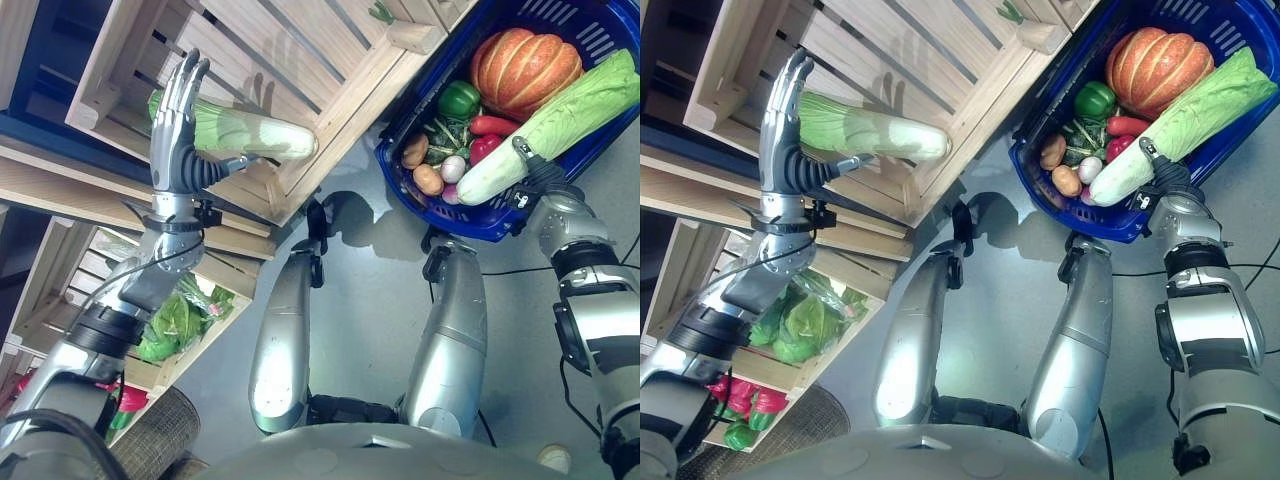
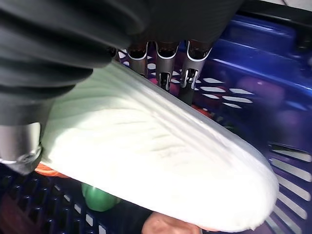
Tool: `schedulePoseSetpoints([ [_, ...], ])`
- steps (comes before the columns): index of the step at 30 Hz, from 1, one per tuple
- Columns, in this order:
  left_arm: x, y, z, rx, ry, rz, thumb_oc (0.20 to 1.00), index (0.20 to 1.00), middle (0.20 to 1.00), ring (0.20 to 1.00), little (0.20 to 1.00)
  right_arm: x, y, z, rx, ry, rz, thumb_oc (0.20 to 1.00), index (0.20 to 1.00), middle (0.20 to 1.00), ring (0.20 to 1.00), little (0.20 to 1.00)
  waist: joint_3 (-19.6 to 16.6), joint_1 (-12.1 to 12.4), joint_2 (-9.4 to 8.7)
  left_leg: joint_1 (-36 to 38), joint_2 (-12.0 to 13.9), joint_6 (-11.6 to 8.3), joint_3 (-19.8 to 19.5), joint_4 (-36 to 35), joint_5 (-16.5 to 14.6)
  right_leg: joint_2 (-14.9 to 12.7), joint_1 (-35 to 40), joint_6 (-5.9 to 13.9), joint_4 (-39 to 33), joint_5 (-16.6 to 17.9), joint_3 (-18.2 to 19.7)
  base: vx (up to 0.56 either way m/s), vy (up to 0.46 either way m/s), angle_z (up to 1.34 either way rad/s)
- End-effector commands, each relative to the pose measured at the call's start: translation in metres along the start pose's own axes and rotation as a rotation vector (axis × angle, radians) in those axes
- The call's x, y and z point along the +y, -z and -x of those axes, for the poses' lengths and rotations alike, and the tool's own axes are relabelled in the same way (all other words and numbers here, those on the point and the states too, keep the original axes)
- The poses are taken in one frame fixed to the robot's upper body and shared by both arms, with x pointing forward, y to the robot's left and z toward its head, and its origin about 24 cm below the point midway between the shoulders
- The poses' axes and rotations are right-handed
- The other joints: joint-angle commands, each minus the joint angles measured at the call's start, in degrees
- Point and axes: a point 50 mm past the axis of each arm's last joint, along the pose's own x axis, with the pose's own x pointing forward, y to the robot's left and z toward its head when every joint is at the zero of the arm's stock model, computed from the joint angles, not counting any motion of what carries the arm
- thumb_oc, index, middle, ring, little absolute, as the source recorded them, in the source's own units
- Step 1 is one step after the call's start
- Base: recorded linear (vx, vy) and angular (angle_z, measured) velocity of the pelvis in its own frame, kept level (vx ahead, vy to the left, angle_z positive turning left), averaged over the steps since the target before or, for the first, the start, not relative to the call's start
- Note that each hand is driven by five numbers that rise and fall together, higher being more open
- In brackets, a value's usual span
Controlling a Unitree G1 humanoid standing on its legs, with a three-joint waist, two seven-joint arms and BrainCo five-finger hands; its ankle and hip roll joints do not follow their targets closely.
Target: Pick up fruits and vegetables into the basket
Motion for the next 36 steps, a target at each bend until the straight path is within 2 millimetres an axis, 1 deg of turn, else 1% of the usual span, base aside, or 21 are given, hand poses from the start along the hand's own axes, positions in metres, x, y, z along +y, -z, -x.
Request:
schedulePoseSetpoints([
  [1, -0.001, 0.002, 0.001, 0.013, -0.042, -0.068, 1.0, 1.0, 1.0, 1.0, 1.0, -0.017, -0.018, 0.001, -0.09, 0.054, 0.006, 1.0, 1.0, 1.0, 1.0, 1.0, -1.5, -1.6, 7.9, -2.2, -1.9, 5.06, 0.3, 1.3, -4.2, 3.0, 2.1, 2.08, 4.0, -9.1, 1.5, 0.0, 0.0, 0.0],
  [5, 0.0, 0.018, 0.0, 0.08, 0.003, -0.181, 1.0, 1.0, 1.0, 1.0, 1.0, -0.014, -0.017, 0.002, -0.135, 0.065, 0.02, 1.0, 1.0, 1.0, 1.0, 1.0, -1.5, -2.4, 7.36, -1.5, -1.7, 4.92, 0.6, 0.5, -3.8, 3.5, 2.8, 2.25, 3.1, -8.7, 1.7, 0.0, 0.038, 0.0],
  [8, 0.002, 0.031, 0.002, 0.123, 0.042, -0.295, 1.0, 1.0, 1.0, 1.0, 1.0, -0.011, -0.016, 0.006, -0.188, 0.05, 0.072, 1.0, 1.0, 1.0, 1.0, 1.0, -1.5, -3.5, 6.97, -0.5, -1.5, 4.63, 1.1, -0.3, -3.5, 3.6, 3.7, 2.48, 2.1, -8.2, 1.9, 0.0, 0.079, -0.03],
  [11, 0.006, 0.04, 0.004, 0.132, 0.076, -0.424, 1.0, 1.0, 1.0, 1.0, 1.0, -0.004, -0.017, 0.012, -0.245, 0.017, 0.133, 1.0, 1.0, 1.0, 1.0, 1.0, -1.5, -4.7, 6.44, 0.1, -1.2, 4.27, 1.6, -0.8, -3.2, 3.7, 4.2, 2.7, 1.2, -7.7, 2.2, 0.0, 0.084, -0.04],
  [15, 0.016, 0.055, 0.004, 0.141, 0.12, -0.634, 1.0, 1.0, 1.0, 1.0, 1.0, 0.004, -0.016, 0.026, -0.345, -0.043, 0.196, 1.0, 1.0, 1.0, 1.0, 1.0, -1.5, -7.0, 5.53, 0.9, -0.9, 3.86, 2.4, -1.7, -2.9, 3.9, 4.6, 3.07, -0.1, -6.9, 3.0, -0.01, 0.101, -0.09],
  [16, 0.02, 0.058, 0.002, 0.151, 0.117, -0.671, 1.0, 1.0, 1.0, 1.0, 1.0, 0.007, -0.019, 0.03, -0.385, -0.061, 0.185, 1.0, 1.0, 1.0, 1.0, 1.0, -1.5, -7.5, 5.37, -0.4, -0.6, 4.16, 3.2, -2.4, -1.2, 4.0, 3.3, 2.61, -1.2, -5.0, 2.7, -0.06, 0.108, -0.18],
  [21, 0.024, 0.073, 0.009, 0.202, 0.145, -0.798, 1.0, 1.0, 1.0, 1.0, 1.0, 0.014, -0.012, 0.059, -0.521, -0.147, 0.169, 1.0, 1.0, 1.0, 1.0, 1.0, -1.5, -11.0, 4.06, 0.0, -0.3, 3.69, 4.4, -3.3, -1.0, 4.8, 3.1, 3.25, -2.7, -4.2, 4.2, 0.0, 0.121, -0.23],
  [22, 0.024, 0.076, 0.012, 0.214, 0.15, -0.809, 1.0, 1.0, 1.0, 1.0, 1.0, 0.016, -0.011, 0.065, -0.55, -0.165, 0.162, 1.0, 1.0, 1.0, 1.0, 1.0, -1.5, -11.7, 3.79, 0.0, -0.2, 3.54, 4.7, -3.4, -0.9, 5.0, 2.9, 3.4, -2.9, -4.0, 4.5, 0.09, 0.119, -0.2],
  [23, 0.022, 0.079, 0.017, 0.228, 0.162, -0.814, 1.0, 1.0, 1.0, 1.0, 1.0, 0.016, -0.008, 0.07, -0.568, -0.176, 0.16, 1.0, 1.0, 1.0, 1.0, 1.0, -1.5, -12.3, 3.56, 1.0, -0.3, 3.02, 4.3, -3.0, -2.4, 5.2, 3.9, 3.95, -2.6, -5.4, 5.2, 0.09, 0.128, -0.19],
  [24, 0.02, 0.082, 0.021, 0.249, 0.171, -0.83, 1.0, 1.0, 1.0, 1.0, 1.0, 0.018, -0.008, 0.079, -0.612, -0.197, 0.153, 1.0, 1.0, 1.0, 1.0, 1.0, -1.5, -13.2, 3.25, 0.8, -0.3, 2.89, 4.7, -3.1, -2.3, 5.5, 3.6, 4.09, -2.9, -5.2, 5.7, 0.08, 0.129, -0.2],
  [27, 0.017, 0.091, 0.032, 0.304, 0.19, -0.862, 1.0, 1.0, 1.0, 1.0, 1.0, 0.019, -0.011, 0.098, -0.715, -0.236, 0.145, 1.0, 1.0, 1.0, 1.0, 1.0, -1.5, -15.1, 2.59, 0.6, -0.1, 2.43, 5.9, -3.5, -2.1, 5.8, 3.1, 4.53, -3.8, -4.7, 6.5, -0.01, 0.129, -0.23],
  [28, 0.017, 0.093, 0.032, 0.313, 0.185, -0.868, 1.0, 1.0, 1.0, 1.0, 1.0, 0.018, -0.015, 0.102, -0.746, -0.241, 0.142, 1.0, 1.0, 1.0, 1.0, 1.0, -1.5, -15.4, 2.55, -0.5, 0.1, 2.79, 6.6, -4.0, -0.6, 5.9, 1.8, 4.15, -4.4, -3.0, 6.3, -0.05, 0.116, -0.3],
  [29, 0.015, 0.096, 0.037, 0.338, 0.198, -0.873, 1.0, 1.0, 1.0, 1.0, 1.0, 0.017, -0.017, 0.108, -0.787, -0.253, 0.139, 1.0, 1.0, 1.0, 1.0, 1.0, -1.5, -16.1, 2.31, -0.7, 0.2, 2.65, 7.1, -4.0, -0.6, 6.1, 1.5, 4.29, -4.6, -2.9, 6.6, 0.02, 0.121, -0.28],
  [30, 0.011, 0.099, 0.045, 0.37, 0.225, -0.871, 1.0, 1.0, 1.0, 1.0, 1.0, 0.016, -0.015, 0.114, -0.811, -0.259, 0.14, 1.0, 1.0, 1.0, 1.0, 1.0, -1.5, -16.7, 2.03, 0.4, 0.1, 2.06, 6.8, -3.4, -2.3, 6.2, 2.5, 4.86, -4.1, -4.6, 7.2, 0.08, 0.129, -0.27],
  [31, 0.01, 0.102, 0.048, 0.388, 0.233, -0.868, 1.0, 1.0, 1.0, 1.0, 1.0, 0.016, -0.016, 0.116, -0.824, -0.266, 0.14, 1.0, 1.0, 1.0, 1.0, 1.0, -1.5, -17.0, 1.91, 0.3, 0.1, 2.0, 7.0, -3.4, -2.3, 6.2, 2.4, 4.91, -4.2, -4.6, 7.4, 0.09, 0.126, -0.19],
  [36, -0.005, 0.117, 0.076, 0.592, 0.3, -0.753, 1.0, 1.0, 1.0, 1.0, 1.0, 0.008, -0.021, 0.134, -0.923, -0.286, 0.134, 1.0, 1.0, 1.0, 1.0, 1.0, -1.5, -19.1, 0.86, -0.5, 0.6, 1.59, 8.4, -2.9, -2.5, 6.8, 1.5, 5.22, -5.1, -3.9, 8.3, 0.0, 0.086, -0.13],
])
